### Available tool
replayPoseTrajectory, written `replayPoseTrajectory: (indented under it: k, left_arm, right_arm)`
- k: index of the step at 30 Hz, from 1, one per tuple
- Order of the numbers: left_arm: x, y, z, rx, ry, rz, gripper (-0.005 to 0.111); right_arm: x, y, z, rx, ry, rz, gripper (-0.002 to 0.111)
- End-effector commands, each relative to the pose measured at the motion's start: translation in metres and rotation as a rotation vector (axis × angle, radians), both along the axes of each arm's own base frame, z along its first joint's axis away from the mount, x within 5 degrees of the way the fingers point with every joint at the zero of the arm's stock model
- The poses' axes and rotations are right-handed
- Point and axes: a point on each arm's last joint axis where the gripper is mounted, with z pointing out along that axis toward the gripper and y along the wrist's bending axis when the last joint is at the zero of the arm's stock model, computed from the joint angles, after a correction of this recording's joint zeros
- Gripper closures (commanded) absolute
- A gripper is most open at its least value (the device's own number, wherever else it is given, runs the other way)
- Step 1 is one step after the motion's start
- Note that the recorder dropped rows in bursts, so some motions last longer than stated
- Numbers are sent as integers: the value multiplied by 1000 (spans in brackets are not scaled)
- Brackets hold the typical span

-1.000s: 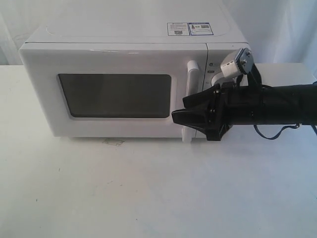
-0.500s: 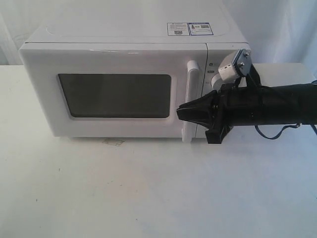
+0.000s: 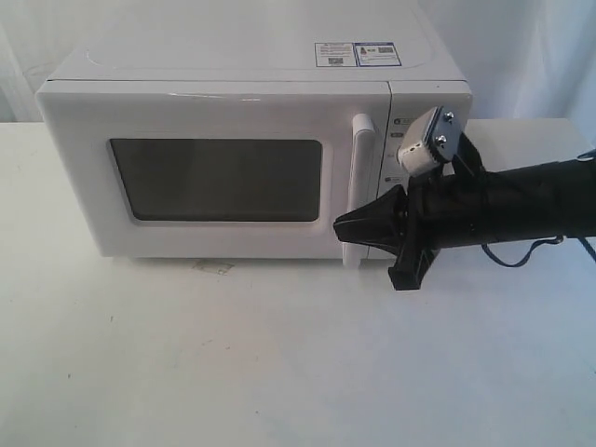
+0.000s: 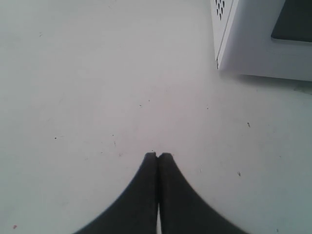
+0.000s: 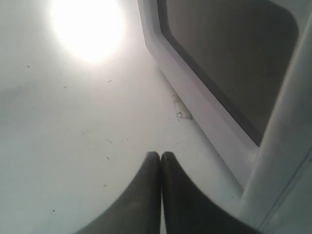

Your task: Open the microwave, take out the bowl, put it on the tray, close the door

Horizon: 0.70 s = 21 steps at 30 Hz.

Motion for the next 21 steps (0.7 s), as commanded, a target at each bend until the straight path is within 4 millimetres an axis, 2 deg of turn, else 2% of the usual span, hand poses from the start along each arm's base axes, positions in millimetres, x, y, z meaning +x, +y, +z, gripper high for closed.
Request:
replayPoseTrajectory:
  k: [1,8,11,18,21]
  left_arm:
    - [0,0,-1,1,-3,2,107]
    - [0,0,-1,1,-3,2,107]
    - [0,0,-1,1,-3,2,107]
    - [0,0,-1,1,-3,2,107]
    - [0,0,-1,1,-3,2,107]
  right_arm:
    - [0,0,1,-10,-19,19,108]
    - [1,-3,3,-13,-26,5,108]
    - [-5,-5,5,-63,-46,5,106]
    - [-14,-12,15,-78,-80,-33,82]
    - [-17,-15,16,-70,-78,-41,75]
